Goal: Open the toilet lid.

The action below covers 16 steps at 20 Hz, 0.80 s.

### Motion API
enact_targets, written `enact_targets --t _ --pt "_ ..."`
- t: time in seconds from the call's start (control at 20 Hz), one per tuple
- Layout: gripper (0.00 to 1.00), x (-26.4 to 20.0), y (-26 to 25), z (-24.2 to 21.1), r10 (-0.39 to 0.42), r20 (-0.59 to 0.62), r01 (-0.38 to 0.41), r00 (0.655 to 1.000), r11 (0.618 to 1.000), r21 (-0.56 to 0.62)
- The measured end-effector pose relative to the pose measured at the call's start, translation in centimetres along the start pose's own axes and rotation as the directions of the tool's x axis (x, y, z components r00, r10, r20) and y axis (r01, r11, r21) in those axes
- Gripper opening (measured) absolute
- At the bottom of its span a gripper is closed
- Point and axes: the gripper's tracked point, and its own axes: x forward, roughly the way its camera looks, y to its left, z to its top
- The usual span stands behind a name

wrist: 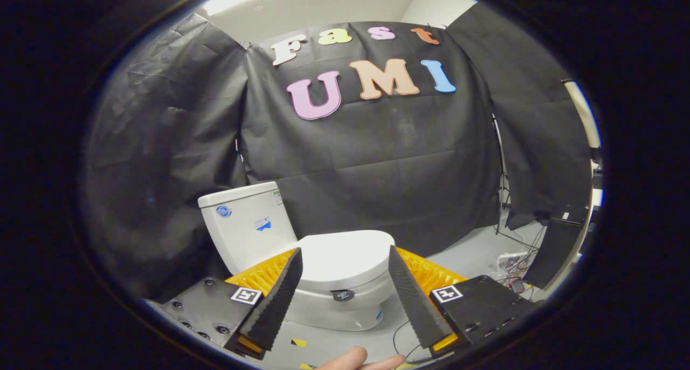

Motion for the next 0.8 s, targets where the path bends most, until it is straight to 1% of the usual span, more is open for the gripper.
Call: enact_targets --t 0.8 --pt "0.99 1.0 -1.7 -0.6 -0.022 -0.029 0.022 0.999 1.000 -0.005"
